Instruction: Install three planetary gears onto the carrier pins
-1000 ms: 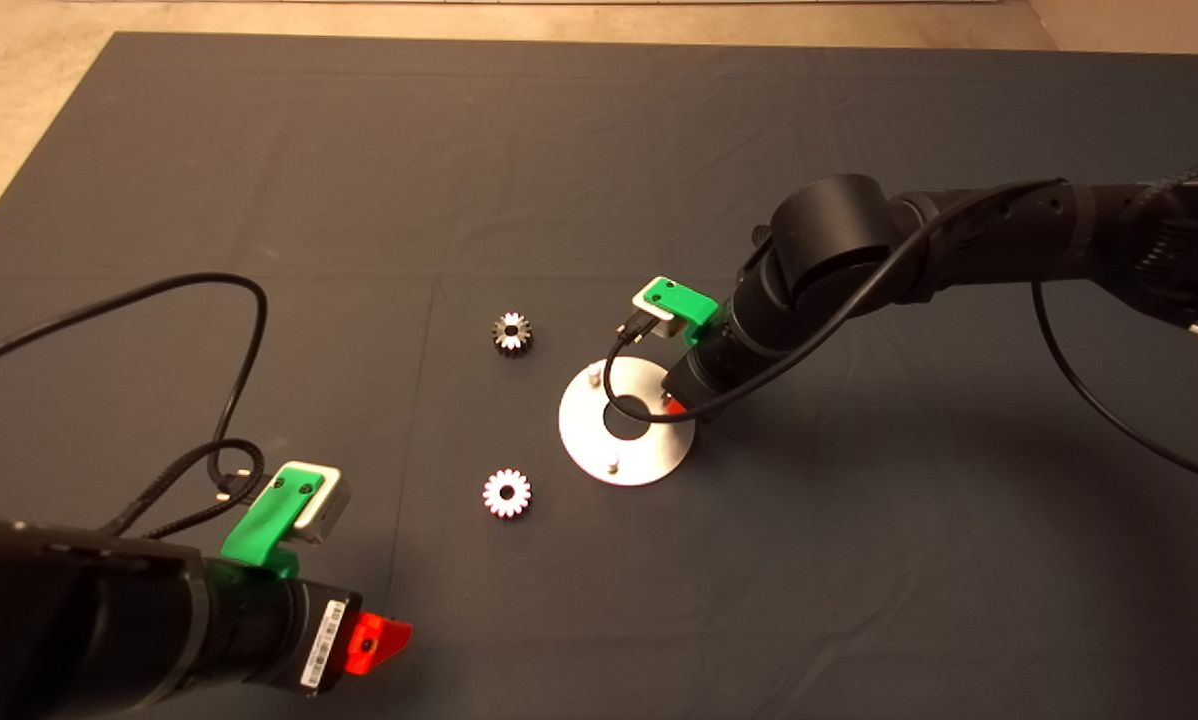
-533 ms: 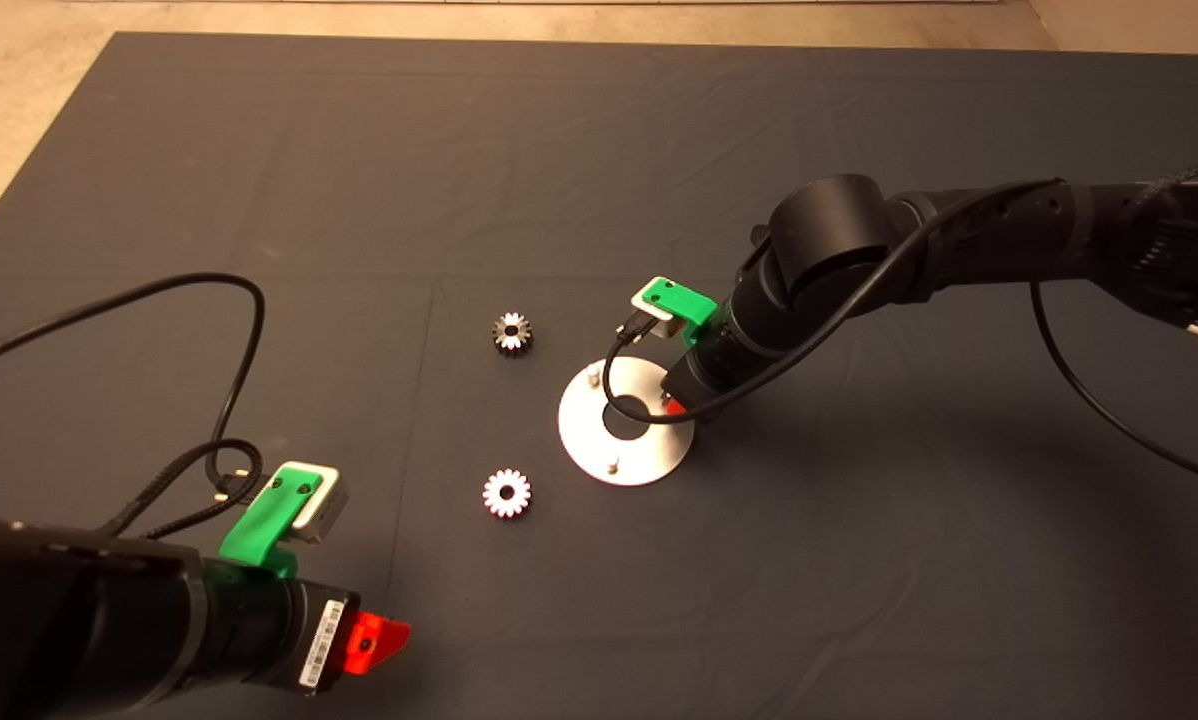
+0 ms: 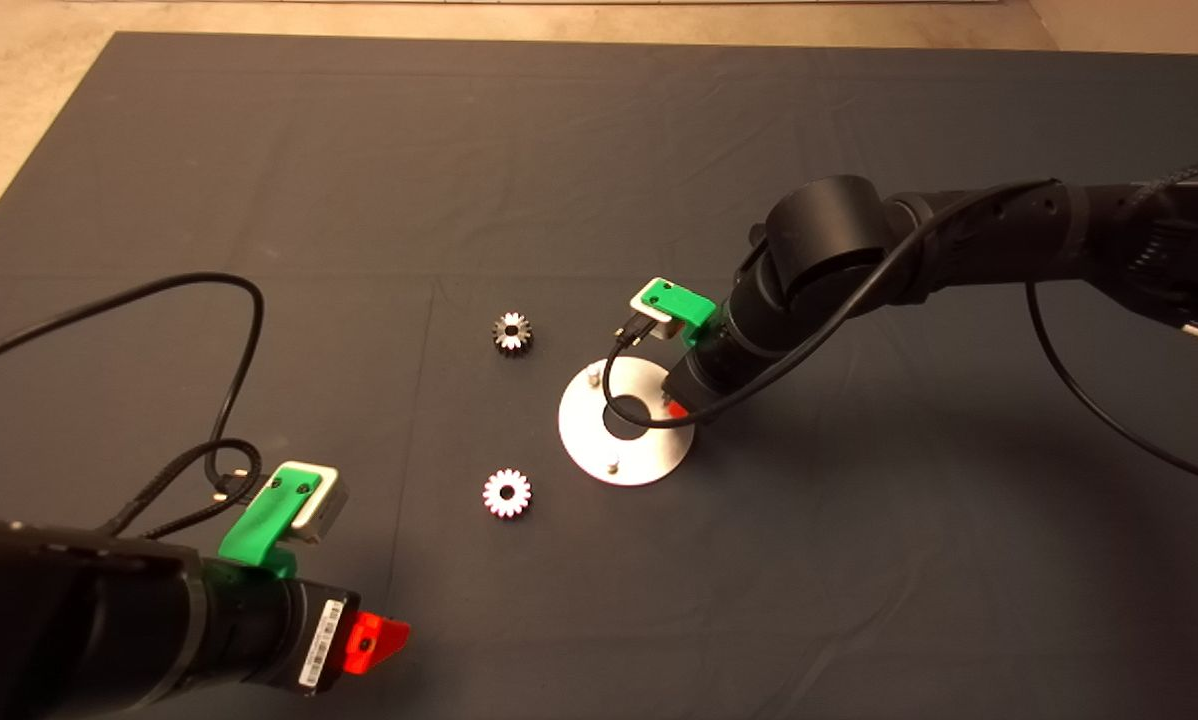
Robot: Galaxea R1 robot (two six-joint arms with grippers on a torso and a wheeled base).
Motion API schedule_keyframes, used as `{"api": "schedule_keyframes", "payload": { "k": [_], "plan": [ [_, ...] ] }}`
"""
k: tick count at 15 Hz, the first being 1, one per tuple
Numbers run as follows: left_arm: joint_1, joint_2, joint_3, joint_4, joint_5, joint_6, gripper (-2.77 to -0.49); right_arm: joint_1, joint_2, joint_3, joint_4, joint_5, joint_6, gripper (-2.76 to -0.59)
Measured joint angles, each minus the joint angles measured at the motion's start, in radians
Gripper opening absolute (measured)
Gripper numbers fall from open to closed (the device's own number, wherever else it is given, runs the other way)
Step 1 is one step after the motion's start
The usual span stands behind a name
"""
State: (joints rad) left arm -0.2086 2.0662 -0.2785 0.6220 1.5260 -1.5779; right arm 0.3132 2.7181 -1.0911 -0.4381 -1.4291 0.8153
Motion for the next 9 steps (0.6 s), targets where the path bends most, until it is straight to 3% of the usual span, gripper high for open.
{"api": "schedule_keyframes", "payload": {
  "k": [3, 9],
  "plan": [
    [-0.001, 0.0, 0.0, 0.0, 0.0, 0.0, -0.51, 0.0, 0.0, 0.0, -0.007, -0.008, -0.006, -2.37],
    [-0.016, 0.0, 0.0, 0.0, 0.0, 0.0, -0.51, 0.0, 0.0, 0.001, -0.008, -0.01, -0.019, -2.36]
  ]
}}
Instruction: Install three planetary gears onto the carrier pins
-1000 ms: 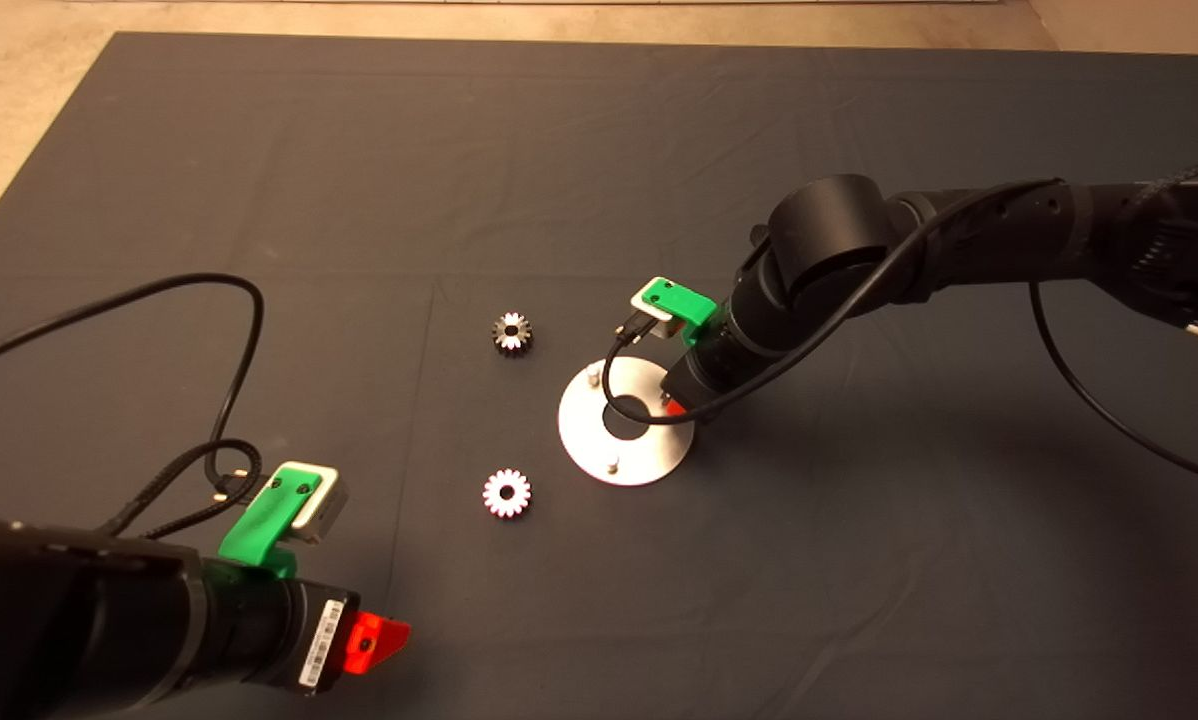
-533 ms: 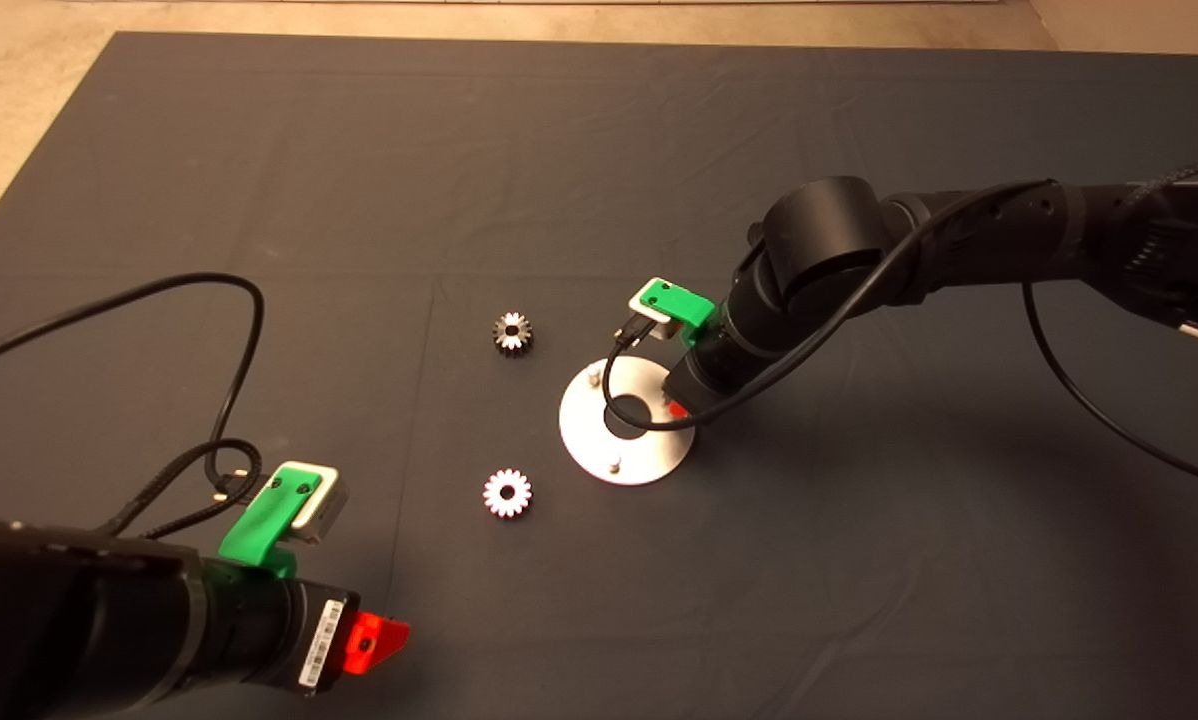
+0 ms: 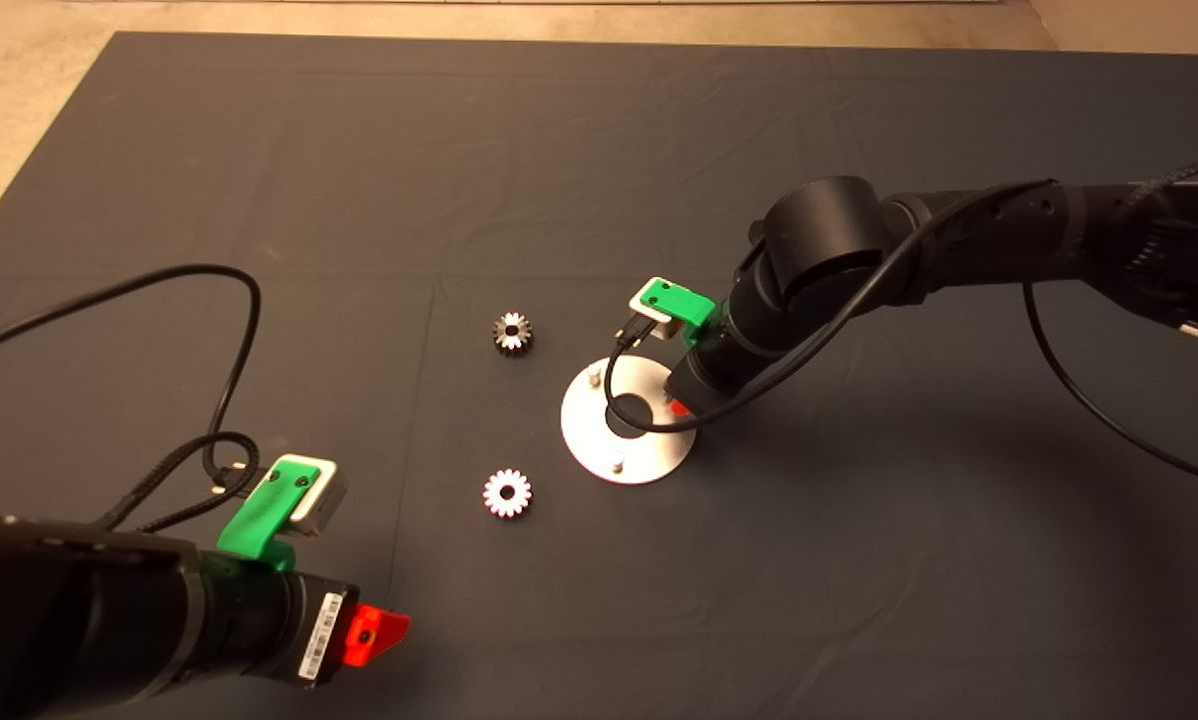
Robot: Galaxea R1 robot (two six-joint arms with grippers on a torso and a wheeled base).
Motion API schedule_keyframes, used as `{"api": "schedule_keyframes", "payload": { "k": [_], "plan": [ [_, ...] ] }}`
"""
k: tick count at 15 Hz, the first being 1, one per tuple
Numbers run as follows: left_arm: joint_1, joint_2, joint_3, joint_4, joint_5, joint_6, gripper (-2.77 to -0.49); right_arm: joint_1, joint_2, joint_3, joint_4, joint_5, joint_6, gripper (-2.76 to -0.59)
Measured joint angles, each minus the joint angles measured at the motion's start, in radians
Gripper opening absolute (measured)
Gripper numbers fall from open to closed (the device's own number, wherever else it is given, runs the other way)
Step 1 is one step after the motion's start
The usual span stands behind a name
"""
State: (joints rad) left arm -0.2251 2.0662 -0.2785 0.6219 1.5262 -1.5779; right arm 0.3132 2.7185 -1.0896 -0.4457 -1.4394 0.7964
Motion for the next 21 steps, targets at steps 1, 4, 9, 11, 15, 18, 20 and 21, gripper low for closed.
{"api": "schedule_keyframes", "payload": {
  "k": [1, 4, 9, 11, 15, 18, 20, 21],
  "plan": [
    [-0.002, 0.0, 0.0, 0.0, 0.0, 0.0, -0.51, 0.0, 0.0, 0.0, 0.0, 0.0, -0.001, -2.36],
    [-0.003, 0.0, 0.0, 0.0, -0.001, 0.0, -0.51, 0.0, 0.006, 0.0, -0.003, -0.008, -0.003, -2.37],
    [-0.003, -0.002, 0.0, 0.0, 0.0, 0.0, -0.51, -0.011, 0.008, 0.0, -0.009, -0.016, -0.003, -2.37],
    [-0.003, -0.002, 0.0, 0.0, 0.0, 0.0, -0.51, -0.011, 0.008, 0.0, -0.009, -0.016, -0.003, -2.37],
    [-0.003, -0.002, 0.0, 0.0, 0.0, 0.0, -0.51, -0.011, 0.008, 0.0, -0.009, -0.017, -0.003, -2.36],
    [-0.003, -0.002, 0.0, 0.0, 0.0, 0.0, -0.51, -0.011, 0.011, 0.0, -0.009, -0.026, -0.004, -2.36],
    [-0.003, -0.003, 0.0, 0.0, 0.0, 0.0, -0.51, -0.011, 0.011, 0.0, -0.009, -0.027, -0.004, -2.35],
    [-0.003, -0.002, 0.0, 0.0, 0.0, 0.0, -0.51, -0.011, 0.011, 0.0, -0.009, -0.027, -0.004, -2.34]
  ]
}}
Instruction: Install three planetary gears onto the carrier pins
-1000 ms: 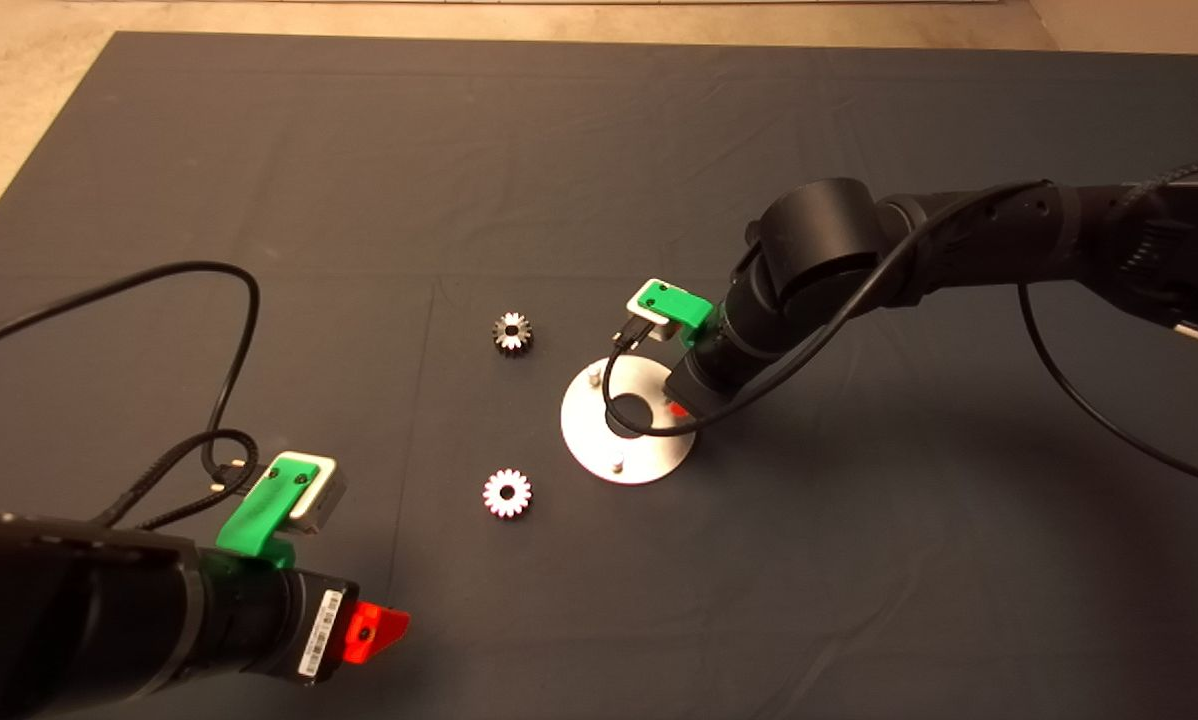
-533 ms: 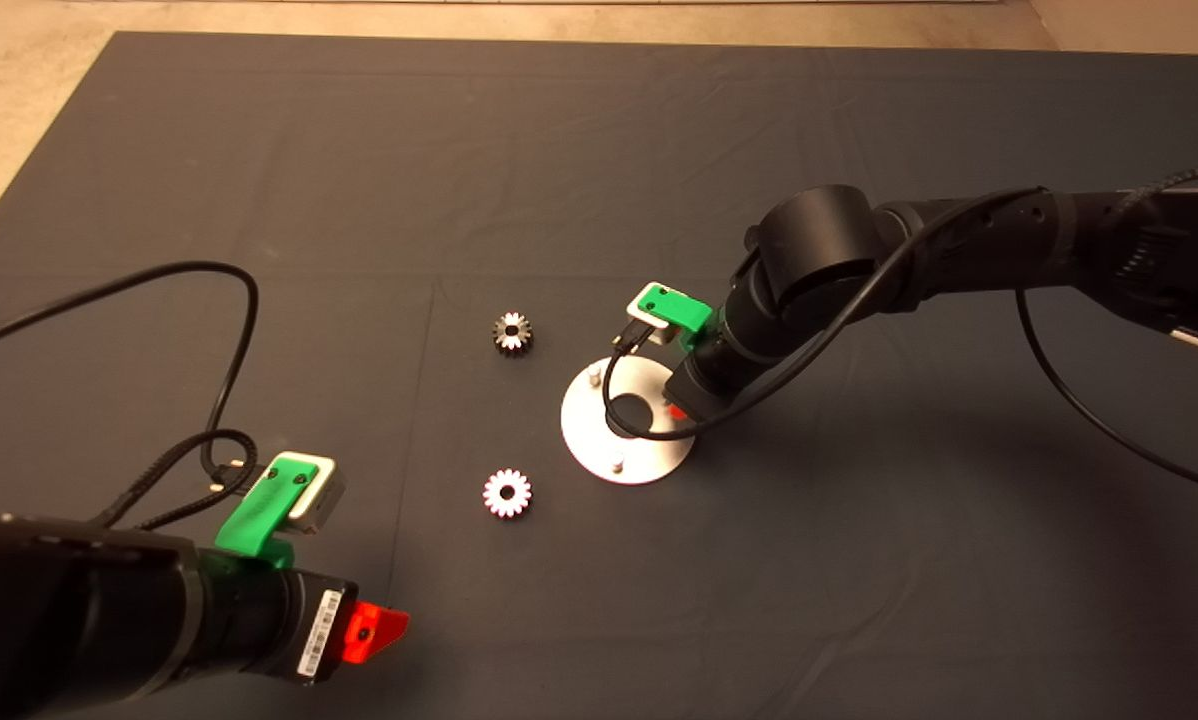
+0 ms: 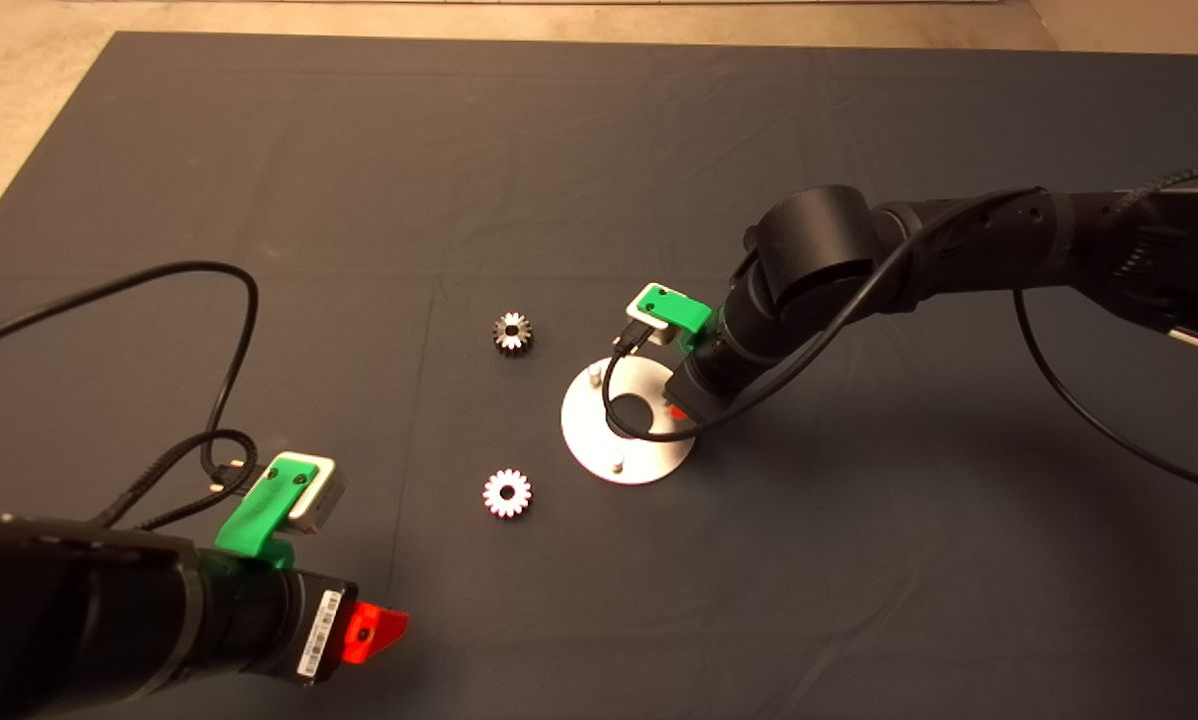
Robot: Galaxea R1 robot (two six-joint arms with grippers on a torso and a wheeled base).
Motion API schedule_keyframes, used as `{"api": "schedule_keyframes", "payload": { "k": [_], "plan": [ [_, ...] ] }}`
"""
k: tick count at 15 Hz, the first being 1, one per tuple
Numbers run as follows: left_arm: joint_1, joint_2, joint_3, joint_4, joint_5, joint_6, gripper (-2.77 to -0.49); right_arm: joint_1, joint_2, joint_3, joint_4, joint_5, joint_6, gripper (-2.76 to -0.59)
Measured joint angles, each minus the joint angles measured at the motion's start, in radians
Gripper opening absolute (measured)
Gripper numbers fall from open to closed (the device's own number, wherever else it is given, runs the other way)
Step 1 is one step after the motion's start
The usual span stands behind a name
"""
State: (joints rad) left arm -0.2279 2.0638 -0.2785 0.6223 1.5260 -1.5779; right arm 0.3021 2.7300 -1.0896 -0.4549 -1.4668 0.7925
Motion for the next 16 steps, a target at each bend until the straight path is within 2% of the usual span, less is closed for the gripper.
{"api": "schedule_keyframes", "payload": {
  "k": [5, 8, 10, 12, 14, 16],
  "plan": [
    [0.0, 0.0, 0.0, 0.0, 0.0, 0.0, -0.51, 0.0, 0.0, 0.0, 0.0, -0.006, 0.0, -2.33],
    [0.0, 0.0, 0.0, 0.0, 0.0, 0.0, -0.51, 0.0, 0.003, 0.0, 0.0, -0.026, 0.0, -2.3],
    [-0.001, 0.0, 0.0, 0.0, 0.0, 0.0, -0.51, 0.0, 0.003, 0.0, 0.0, -0.035, -0.004, -2.27],
    [-0.012, 0.0, 0.0, 0.0, 0.0, 0.0, -0.51, 0.0, 0.007, 0.0, 0.0, -0.05, -0.017, -2.21],
    [-0.014, 0.0, 0.0, 0.0, 0.0, 0.0, -0.51, 0.001, 0.007, 0.0, 0.0, -0.06, -0.018, -2.14],
    [-0.014, 0.0, 0.0, 0.0, 0.0, 0.0, -0.51, 0.0, 0.007, 0.0, 0.0, -0.06, -0.019, -2.09]
  ]
}}
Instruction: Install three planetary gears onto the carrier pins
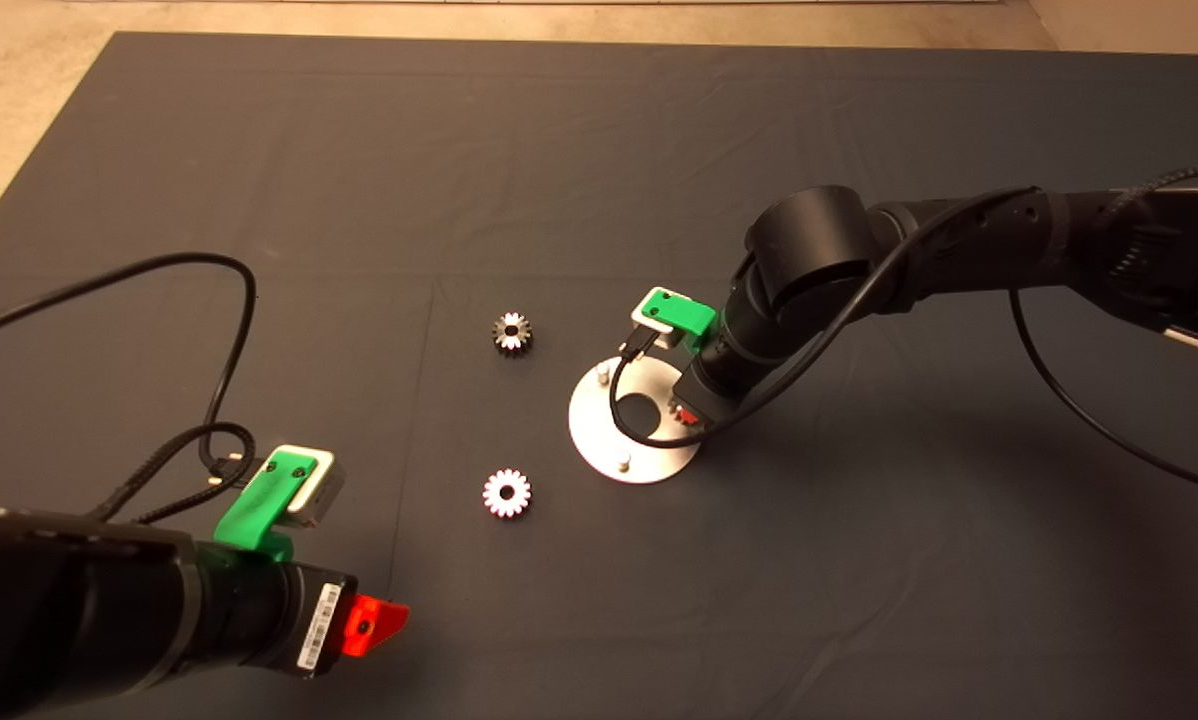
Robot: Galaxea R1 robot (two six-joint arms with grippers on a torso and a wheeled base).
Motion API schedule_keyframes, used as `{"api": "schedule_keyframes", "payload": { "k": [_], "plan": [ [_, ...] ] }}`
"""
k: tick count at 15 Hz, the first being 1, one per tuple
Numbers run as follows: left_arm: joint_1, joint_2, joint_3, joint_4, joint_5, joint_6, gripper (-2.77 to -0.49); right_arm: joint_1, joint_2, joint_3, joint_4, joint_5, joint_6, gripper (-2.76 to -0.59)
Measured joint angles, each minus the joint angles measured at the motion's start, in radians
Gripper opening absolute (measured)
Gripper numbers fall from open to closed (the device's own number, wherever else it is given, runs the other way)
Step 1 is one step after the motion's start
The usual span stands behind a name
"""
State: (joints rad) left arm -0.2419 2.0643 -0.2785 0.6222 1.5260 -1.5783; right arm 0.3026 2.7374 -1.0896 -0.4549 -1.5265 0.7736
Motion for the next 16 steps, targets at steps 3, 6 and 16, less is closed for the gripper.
{"api": "schedule_keyframes", "payload": {
  "k": [3, 6, 16],
  "plan": [
    [0.0, 0.0, 0.0, 0.0, 0.0, 0.0, -0.51, 0.0, 0.0, 0.0, 0.0, 0.0, -0.003, -1.91],
    [0.0, 0.0, 0.0, 0.0, 0.0, 0.0, -0.51, 0.0, 0.0, -0.009, 0.001, 0.0, -0.003, -1.91],
    [0.0, 0.0, 0.0, 0.0, 0.0, 0.0, -0.51, 0.006, -0.009, 0.053, 0.133, -0.001, 0.014, -1.91]
  ]
}}
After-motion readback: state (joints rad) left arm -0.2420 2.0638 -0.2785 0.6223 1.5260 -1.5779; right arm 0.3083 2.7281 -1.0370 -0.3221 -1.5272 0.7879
